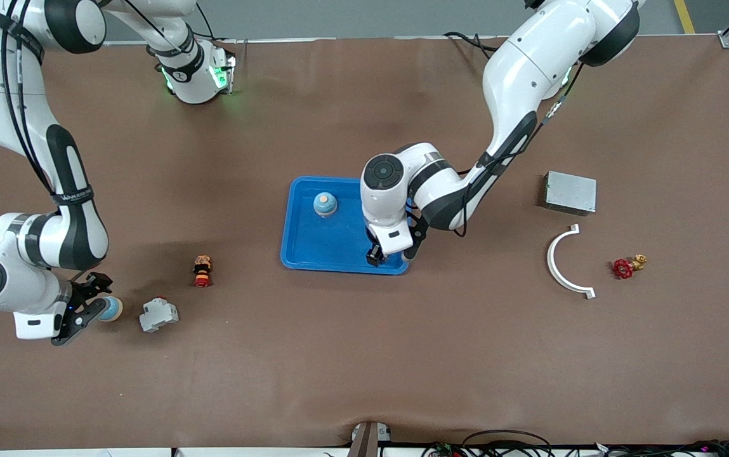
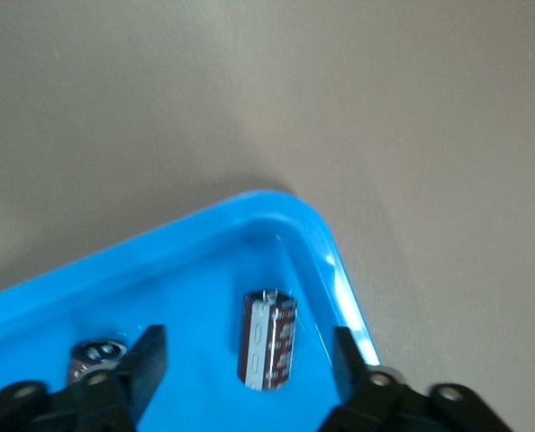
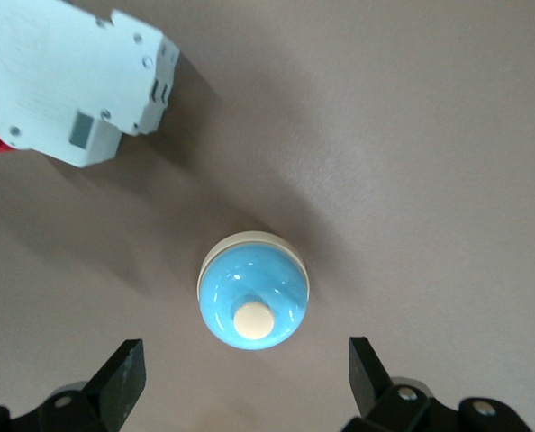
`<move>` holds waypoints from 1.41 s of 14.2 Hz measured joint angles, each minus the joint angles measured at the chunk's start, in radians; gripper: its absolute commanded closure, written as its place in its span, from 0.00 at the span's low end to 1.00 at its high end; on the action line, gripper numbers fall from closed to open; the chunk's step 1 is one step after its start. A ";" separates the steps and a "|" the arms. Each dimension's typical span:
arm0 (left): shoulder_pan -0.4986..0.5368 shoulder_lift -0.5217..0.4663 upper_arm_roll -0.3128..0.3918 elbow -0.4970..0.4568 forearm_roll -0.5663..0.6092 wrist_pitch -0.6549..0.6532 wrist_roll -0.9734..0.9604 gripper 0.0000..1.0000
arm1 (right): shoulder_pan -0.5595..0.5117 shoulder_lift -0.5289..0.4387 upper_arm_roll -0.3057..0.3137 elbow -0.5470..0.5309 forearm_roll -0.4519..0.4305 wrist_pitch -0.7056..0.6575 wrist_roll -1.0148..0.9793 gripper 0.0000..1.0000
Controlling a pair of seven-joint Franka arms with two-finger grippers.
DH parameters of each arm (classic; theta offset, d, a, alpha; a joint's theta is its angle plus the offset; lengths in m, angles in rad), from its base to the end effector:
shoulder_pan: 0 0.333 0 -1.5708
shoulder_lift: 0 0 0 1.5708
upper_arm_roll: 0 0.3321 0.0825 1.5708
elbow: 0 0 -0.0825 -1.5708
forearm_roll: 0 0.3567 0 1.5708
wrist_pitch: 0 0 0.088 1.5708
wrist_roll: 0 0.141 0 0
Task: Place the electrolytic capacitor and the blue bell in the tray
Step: 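Release the capacitor in the tray while the right gripper grasps the bell, then return the left arm to rest while the right gripper lifts the bell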
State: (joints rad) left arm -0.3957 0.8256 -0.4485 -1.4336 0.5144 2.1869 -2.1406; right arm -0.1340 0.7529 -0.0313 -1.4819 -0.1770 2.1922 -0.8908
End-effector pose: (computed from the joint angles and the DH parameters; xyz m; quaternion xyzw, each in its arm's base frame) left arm 0.5416 -0.4699 0.2265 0.8434 0.5350 0.0488 0.0074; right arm 0.6909 -0.1230 0.2207 0.9099 0.4062 -0.0595 0.0597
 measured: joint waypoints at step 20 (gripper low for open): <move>0.463 -0.521 -0.002 0.024 -0.240 -0.453 1.171 0.00 | -0.013 0.078 0.004 0.010 0.034 0.048 -0.096 0.29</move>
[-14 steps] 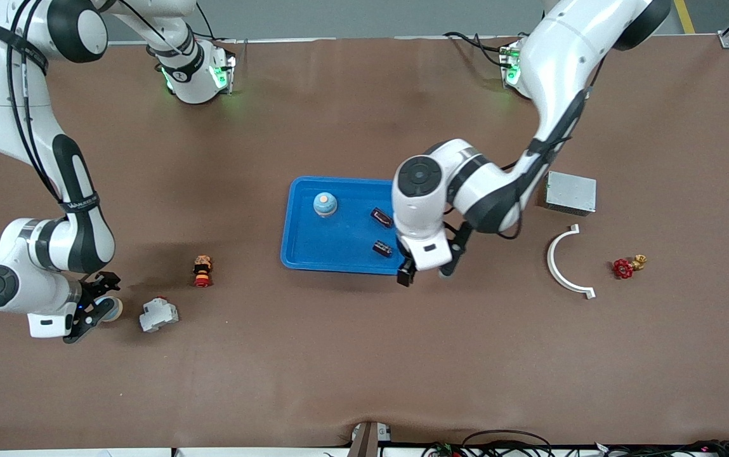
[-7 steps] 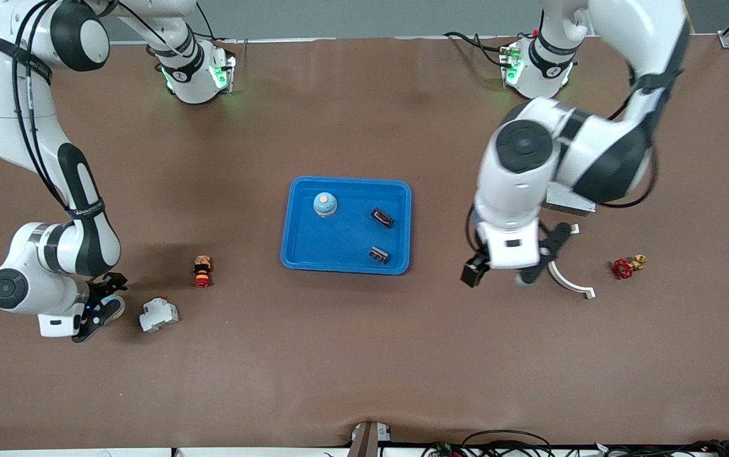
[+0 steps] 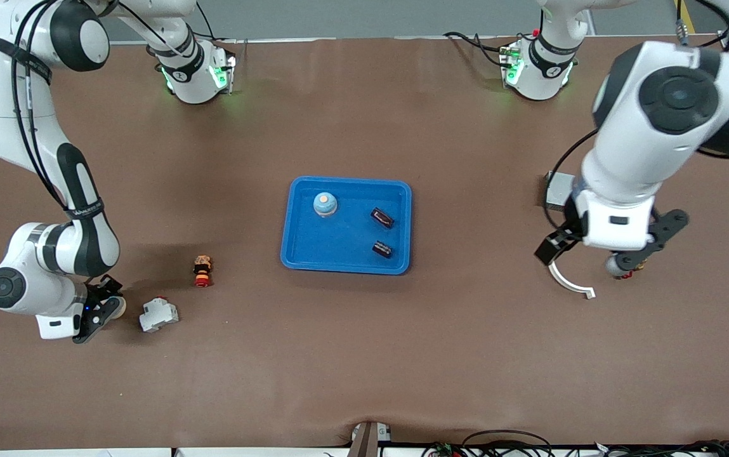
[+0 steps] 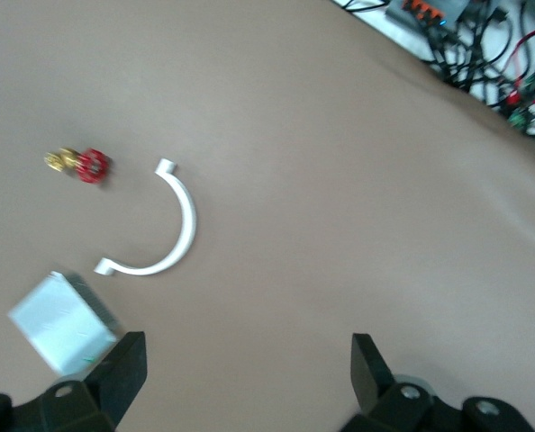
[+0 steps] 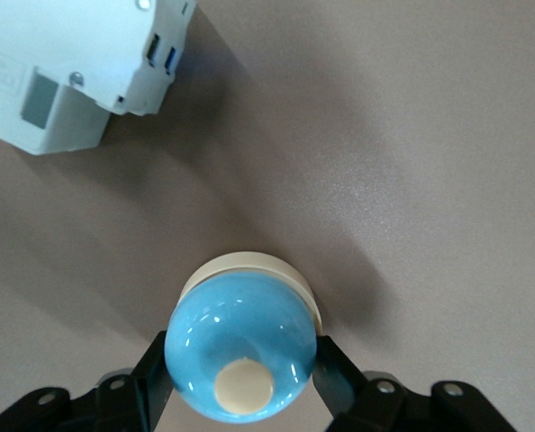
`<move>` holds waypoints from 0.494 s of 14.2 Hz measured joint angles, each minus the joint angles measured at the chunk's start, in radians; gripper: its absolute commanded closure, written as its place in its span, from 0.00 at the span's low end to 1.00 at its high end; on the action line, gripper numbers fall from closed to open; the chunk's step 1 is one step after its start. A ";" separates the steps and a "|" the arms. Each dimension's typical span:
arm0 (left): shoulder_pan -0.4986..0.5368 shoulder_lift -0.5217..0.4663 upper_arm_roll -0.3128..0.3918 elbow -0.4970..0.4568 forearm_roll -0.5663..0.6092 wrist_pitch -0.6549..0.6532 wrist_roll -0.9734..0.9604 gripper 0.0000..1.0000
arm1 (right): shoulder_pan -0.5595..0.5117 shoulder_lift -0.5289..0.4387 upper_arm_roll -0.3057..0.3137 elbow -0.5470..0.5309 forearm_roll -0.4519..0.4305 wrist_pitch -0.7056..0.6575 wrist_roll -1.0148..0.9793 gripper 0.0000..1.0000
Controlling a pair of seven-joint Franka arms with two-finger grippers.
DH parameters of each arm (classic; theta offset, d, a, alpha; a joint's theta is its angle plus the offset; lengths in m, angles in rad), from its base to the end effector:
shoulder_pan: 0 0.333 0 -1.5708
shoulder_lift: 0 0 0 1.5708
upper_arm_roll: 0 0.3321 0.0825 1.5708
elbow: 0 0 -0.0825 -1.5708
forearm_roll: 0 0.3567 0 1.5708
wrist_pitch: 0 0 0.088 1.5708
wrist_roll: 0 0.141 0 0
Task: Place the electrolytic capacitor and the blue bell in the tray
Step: 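Return the left arm to rest while the right gripper lifts the bell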
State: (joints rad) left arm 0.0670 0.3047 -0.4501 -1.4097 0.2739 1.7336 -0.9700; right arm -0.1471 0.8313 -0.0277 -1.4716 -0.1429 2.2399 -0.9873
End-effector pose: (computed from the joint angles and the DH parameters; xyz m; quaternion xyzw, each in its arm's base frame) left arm 0.6090 -0.1680 0.5330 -0.9569 -0.2806 -0.0630 0.0397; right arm 0.6893 -0.1267 0.1733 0.8952 0.4397 -0.0620 0.0370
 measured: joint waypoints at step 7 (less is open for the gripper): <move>0.068 -0.086 0.076 -0.001 -0.119 -0.067 0.314 0.00 | 0.000 0.011 0.001 0.001 0.001 0.014 -0.004 0.73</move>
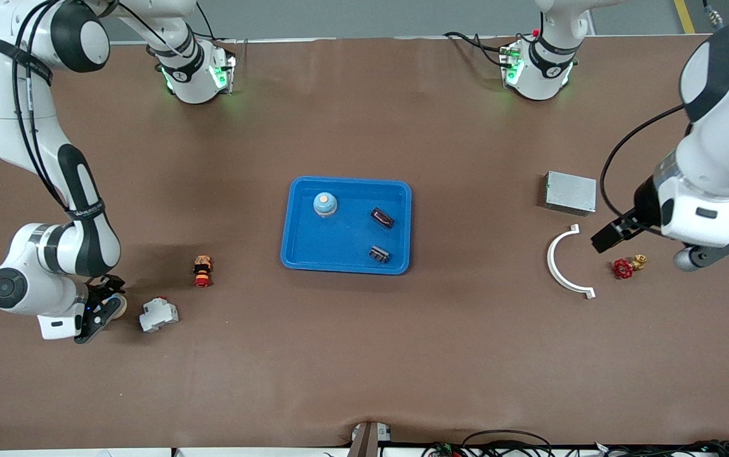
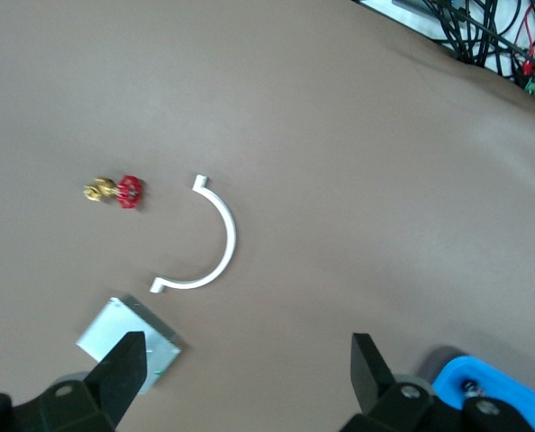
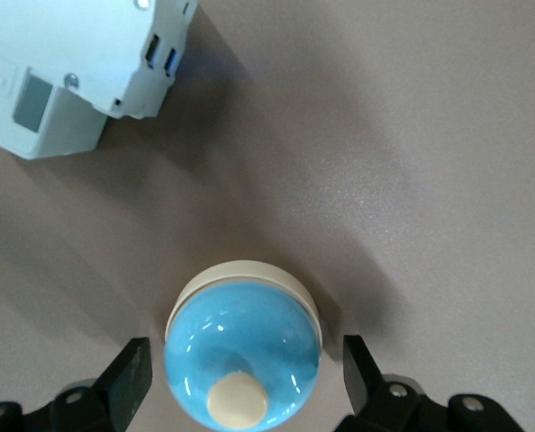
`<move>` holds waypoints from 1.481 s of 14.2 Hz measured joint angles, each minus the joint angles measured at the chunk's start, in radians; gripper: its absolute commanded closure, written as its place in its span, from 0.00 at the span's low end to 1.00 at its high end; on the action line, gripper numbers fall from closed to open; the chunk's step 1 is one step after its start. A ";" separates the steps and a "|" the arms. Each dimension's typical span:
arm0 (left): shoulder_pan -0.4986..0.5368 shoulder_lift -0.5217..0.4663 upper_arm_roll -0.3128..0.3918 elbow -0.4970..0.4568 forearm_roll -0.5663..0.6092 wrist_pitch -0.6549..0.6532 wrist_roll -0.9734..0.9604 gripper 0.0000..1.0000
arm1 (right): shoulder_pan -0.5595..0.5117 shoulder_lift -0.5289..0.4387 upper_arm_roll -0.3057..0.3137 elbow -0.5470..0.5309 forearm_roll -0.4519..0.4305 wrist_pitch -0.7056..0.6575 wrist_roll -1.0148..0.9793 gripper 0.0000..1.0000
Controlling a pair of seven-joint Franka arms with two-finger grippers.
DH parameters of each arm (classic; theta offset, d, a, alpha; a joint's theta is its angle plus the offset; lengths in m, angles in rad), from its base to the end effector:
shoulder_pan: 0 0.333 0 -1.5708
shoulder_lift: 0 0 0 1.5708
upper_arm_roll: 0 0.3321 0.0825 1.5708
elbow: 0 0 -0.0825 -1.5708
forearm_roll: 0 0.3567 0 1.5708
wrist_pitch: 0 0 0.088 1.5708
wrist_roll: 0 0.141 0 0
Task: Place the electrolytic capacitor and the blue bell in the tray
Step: 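Return the left arm to rest while the right gripper lifts the bell, then carry the blue bell over the tray with the right gripper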
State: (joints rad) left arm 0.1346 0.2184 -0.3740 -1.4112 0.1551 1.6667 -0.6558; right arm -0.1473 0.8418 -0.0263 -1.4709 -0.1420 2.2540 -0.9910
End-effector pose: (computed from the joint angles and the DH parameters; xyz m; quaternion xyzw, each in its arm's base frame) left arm 0.5962 -0.1000 0.5712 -0.9774 -0.2061 -0.0397 0.0229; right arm 0.6900 -0.1258 0.1673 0.8942 0.4422 -0.0595 0.0370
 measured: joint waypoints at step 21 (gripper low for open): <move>-0.138 -0.329 0.313 -0.245 -0.141 -0.082 0.443 0.00 | 0.331 -0.226 0.035 0.165 0.148 -0.648 0.801 0.91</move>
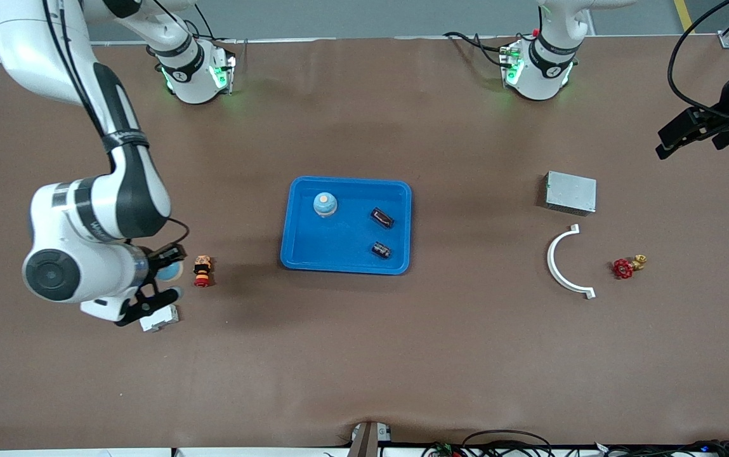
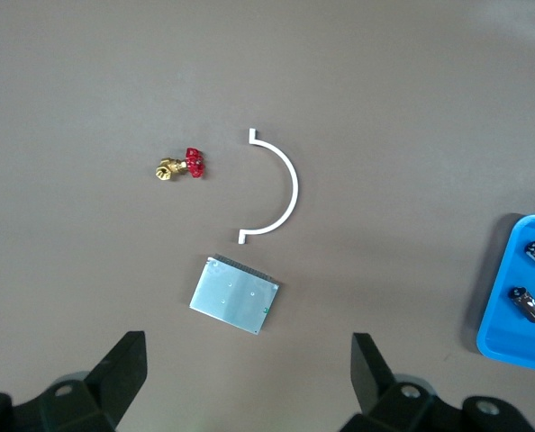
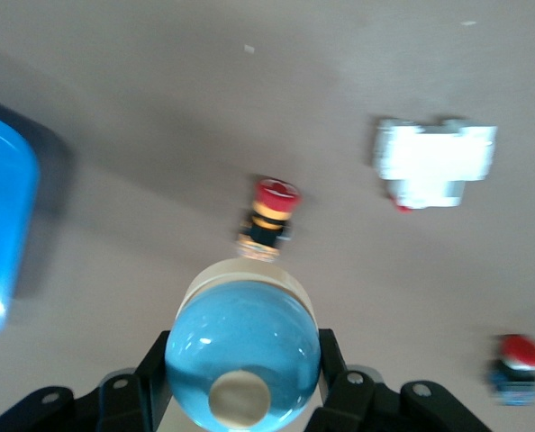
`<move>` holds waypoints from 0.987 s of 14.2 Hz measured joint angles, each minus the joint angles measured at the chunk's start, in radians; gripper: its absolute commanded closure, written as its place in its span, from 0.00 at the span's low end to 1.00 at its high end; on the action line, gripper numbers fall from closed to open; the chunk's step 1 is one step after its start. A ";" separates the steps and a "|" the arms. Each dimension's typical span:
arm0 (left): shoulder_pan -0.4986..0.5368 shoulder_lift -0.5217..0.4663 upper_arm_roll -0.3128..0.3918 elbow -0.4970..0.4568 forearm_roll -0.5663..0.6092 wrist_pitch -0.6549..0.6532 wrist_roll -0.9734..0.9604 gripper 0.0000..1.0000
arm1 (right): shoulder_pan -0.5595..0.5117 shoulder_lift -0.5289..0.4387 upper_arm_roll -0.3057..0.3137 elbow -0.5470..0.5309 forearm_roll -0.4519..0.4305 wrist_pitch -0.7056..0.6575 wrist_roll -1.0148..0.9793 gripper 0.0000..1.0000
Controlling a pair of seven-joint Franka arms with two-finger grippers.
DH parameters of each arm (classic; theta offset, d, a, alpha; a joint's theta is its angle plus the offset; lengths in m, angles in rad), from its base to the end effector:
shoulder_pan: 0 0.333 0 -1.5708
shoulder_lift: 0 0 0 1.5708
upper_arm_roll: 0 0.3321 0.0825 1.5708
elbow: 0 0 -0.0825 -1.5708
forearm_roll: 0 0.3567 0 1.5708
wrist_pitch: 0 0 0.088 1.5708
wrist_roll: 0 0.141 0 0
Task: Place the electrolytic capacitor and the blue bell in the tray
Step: 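Carry the blue bell over the tray with the right gripper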
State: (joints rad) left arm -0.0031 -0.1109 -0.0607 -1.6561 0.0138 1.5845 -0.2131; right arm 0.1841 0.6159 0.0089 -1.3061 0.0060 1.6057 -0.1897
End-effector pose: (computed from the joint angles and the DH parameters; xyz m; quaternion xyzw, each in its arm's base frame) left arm 0.4922 -0.0313 0.6263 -0.9970 -0.0747 -0.0208 0.0075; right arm 0.6500 0.1267 0.3498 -0.9697 -0.1868 0.1575 0.0054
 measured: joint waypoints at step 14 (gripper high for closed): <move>0.004 0.001 -0.013 0.003 0.000 0.000 -0.040 0.00 | 0.330 0.015 0.000 -0.248 0.096 0.392 0.682 0.92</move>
State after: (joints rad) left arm 0.0012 -0.1102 -0.0738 -1.6532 0.0138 1.5845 -0.2532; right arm 0.5144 0.6306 0.0086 -1.5539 0.1019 1.9976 0.4925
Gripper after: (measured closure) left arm 0.000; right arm 0.339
